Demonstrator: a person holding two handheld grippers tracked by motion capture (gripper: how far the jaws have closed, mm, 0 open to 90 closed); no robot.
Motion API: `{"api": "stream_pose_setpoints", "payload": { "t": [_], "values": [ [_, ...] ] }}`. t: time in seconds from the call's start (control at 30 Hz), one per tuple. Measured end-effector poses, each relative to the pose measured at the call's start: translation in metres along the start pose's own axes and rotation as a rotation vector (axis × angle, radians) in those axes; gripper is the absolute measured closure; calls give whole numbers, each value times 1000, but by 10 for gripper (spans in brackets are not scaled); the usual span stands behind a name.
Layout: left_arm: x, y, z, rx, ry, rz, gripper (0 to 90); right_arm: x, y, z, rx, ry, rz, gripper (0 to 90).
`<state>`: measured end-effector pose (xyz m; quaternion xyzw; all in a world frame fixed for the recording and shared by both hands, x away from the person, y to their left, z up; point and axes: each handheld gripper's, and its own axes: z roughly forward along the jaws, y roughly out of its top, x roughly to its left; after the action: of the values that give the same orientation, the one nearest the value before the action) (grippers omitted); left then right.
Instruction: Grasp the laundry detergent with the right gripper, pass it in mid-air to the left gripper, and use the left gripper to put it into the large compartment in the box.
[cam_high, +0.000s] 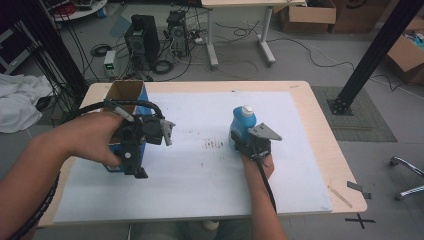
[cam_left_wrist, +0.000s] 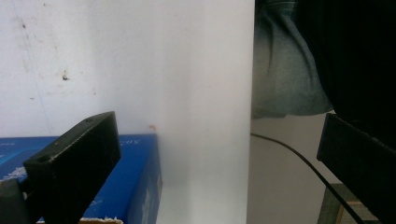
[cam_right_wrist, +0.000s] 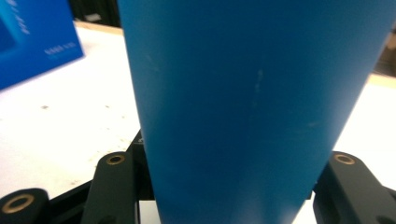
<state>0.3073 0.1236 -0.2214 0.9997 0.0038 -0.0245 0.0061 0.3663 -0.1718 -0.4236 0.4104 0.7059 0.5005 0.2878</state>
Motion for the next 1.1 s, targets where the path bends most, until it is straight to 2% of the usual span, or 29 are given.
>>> {"api": "stream_pose_setpoints", "payload": {
  "t": [0.1, 0.2, 0.23, 0.3, 0.33, 0.37, 0.43, 0.47, 0.5, 0.53, 0.6, 0.83, 1.1],
  "values": [
    [2, 2, 0, -1, 1, 4, 1, -8, 7, -7, -11, 57, -7, 446],
    [3, 5, -1, 1, 1, 5, 1, -16, 15, -15, -33, 137, -6, 445],
    [4, 6, -1, -1, 1, 6, 1, -19, 22, -20, -31, 183, -34, 446],
    [4, 8, -2, -2, 1, 5, 1, -20, 24, -22, -30, 200, -47, 446],
    [5, 9, -3, -2, 2, 4, 1, -22, 27, -25, -29, 236, -70, 446],
    [5, 10, -3, -4, 4, 5, 1, -24, 32, -29, -25, 306, -91, 446],
    [6, 12, -4, -5, 2, 2, 1, -25, 37, -33, -19, 368, -115, 446],
    [7, 13, -4, 0, 3, 2, 1, -26, 39, -34, -16, 393, -131, 446],
    [7, 13, -4, 0, 3, 2, 1, -26, 39, -34, -16, 393, -131, 446],
    [8, 16, -4, 1, 1, 3, 1, -25, 43, -36, -9, 451, -150, 447],
    [10, 19, -4, 5, 0, 3, 1, -24, 45, -37, -4, 505, -168, 447],
    [15, 29, -7, 15, 8, 8, 1, -10, 47, -35, 9, 653, -259, 447],
    [22, 39, -2, 22, 15, 10, 1, 11, 40, -24, 34, 809, -324, 447]
  ]
}}
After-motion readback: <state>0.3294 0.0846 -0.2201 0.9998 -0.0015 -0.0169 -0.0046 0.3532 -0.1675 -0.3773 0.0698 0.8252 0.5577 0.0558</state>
